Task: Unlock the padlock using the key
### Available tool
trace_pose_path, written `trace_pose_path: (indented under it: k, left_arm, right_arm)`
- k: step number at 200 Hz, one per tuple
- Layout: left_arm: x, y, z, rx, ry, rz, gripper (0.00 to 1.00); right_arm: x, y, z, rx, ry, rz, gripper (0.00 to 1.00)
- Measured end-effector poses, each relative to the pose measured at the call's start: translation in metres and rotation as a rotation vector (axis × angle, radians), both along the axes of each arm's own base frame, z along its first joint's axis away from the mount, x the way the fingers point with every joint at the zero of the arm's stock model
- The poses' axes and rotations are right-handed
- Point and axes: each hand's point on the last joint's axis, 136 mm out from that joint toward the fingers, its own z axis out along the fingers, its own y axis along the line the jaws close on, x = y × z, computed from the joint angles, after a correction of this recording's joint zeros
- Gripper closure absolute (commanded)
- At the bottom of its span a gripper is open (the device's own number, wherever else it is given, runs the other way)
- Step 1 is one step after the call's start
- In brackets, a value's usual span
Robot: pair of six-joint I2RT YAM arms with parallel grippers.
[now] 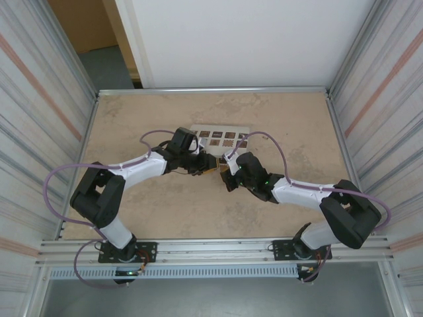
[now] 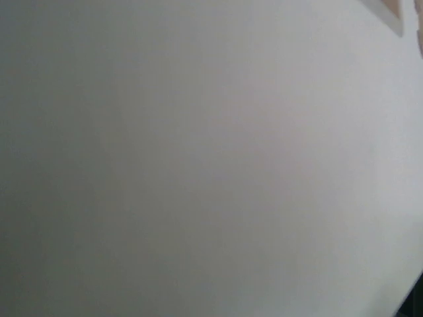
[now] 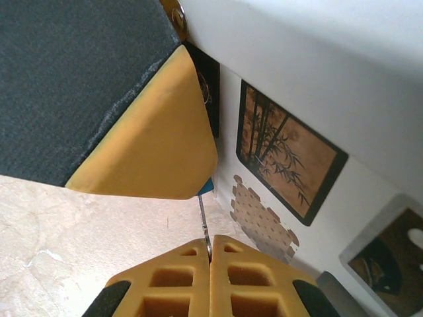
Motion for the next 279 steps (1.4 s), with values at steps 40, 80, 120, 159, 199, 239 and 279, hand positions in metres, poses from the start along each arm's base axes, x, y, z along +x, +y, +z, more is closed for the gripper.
trace_pose_path:
  k: [40,80,120,159,199,239,279]
  left_arm:
    - [0.000,0.000,0.000,-0.002,0.005,0.004,0.90]
    - [0.001,0.000,0.002,-0.008,0.007,0.011,0.90]
    - [0.003,-0.001,0.007,-0.018,-0.006,0.018,0.90]
    - [0.004,-0.001,0.009,-0.023,-0.009,0.020,0.90]
    - [0.003,-0.001,0.009,-0.024,-0.008,0.019,0.90]
    - [0.003,-0.001,0.009,-0.025,-0.008,0.018,0.90]
    - [0.002,-0.002,0.009,-0.029,-0.005,0.013,0.90]
  right_arm:
    - [0.000,0.000,0.000,0.012,-0.009,-0.001,1.00]
    - [0.002,0.001,0.002,0.025,-0.018,-0.003,1.00]
    - [0.005,0.001,0.006,0.046,-0.023,0.000,1.00]
    - [0.006,0.000,0.008,0.065,-0.014,0.011,1.00]
    - [0.006,0.000,0.008,0.076,-0.004,0.022,1.00]
    - [0.005,0.001,0.008,0.083,0.003,0.030,1.00]
    - [0.004,0.000,0.010,0.084,0.001,0.032,1.00]
